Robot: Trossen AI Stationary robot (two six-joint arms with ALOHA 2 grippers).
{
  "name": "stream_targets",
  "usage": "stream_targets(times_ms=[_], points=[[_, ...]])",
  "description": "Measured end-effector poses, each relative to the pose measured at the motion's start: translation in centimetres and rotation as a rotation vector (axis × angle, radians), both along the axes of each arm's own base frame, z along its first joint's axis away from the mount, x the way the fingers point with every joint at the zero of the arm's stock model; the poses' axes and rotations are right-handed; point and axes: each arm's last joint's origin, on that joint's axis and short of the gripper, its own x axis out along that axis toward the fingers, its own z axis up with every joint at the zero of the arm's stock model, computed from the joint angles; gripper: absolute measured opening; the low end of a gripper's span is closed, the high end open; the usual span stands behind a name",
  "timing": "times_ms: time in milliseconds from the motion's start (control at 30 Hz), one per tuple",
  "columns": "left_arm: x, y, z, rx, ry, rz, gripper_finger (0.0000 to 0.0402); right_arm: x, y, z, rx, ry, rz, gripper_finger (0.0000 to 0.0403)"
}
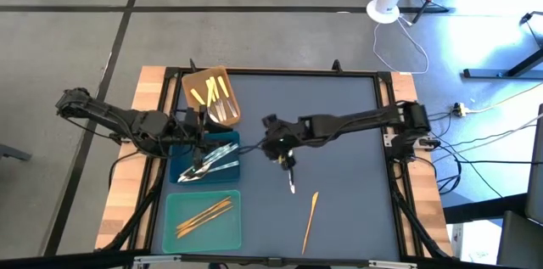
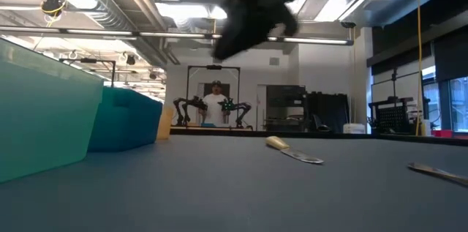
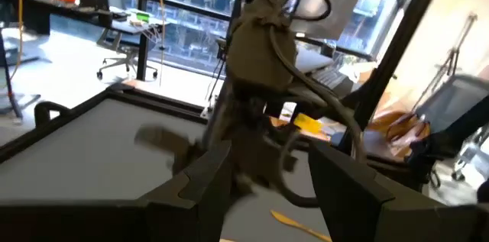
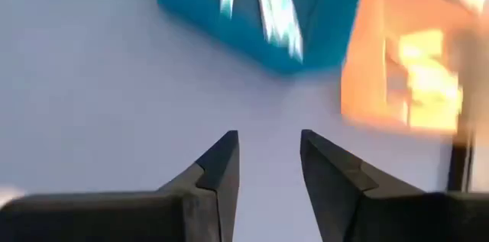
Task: Sort silverware by color (type)
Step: Put the yellow knife into the orange bin
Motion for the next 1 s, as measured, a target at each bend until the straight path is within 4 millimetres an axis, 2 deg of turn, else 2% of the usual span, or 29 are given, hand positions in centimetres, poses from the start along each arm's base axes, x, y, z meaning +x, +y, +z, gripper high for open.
stream_targets(times_ms=[200,367,500,633,733,900,1000], points=[[0.4,0.3,0.0,-0.157,-0.041,0.111,0.0170,-4.3,-0.5,2.4,-0.045,0.181,-0.179,0.0127],[2.0,0.0,-0.5,-0.247,-0.061,0.148,0.0170,-7.4,-1.0,4.9,-0.077,0.192,-0.311,0.0127],[3.6,-0.2,-1.5,-0.308,-0.045,0.169,0.0169,-10.4,-1.4,5.8,-0.081,0.163,-0.389,0.0127],[5.8,-0.3,-1.5,-0.327,-0.011,0.195,0.0169,-13.6,-1.8,6.0,-0.073,0.120,-0.471,0.0127],[7.6,-0.4,-0.6,-0.323,0.006,0.207,0.0169,-15.7,-2.1,5.6,-0.074,0.095,-0.535,0.0127],[10.6,-0.3,1.0,-0.368,0.087,0.261,0.0169,-18.4,-2.4,4.4,-0.037,0.080,-0.596,0.0127],[12.2,-0.1,1.7,-0.391,0.192,0.313,0.0169,-19.6,-2.4,3.5,-0.025,0.088,-0.615,0.0127]])
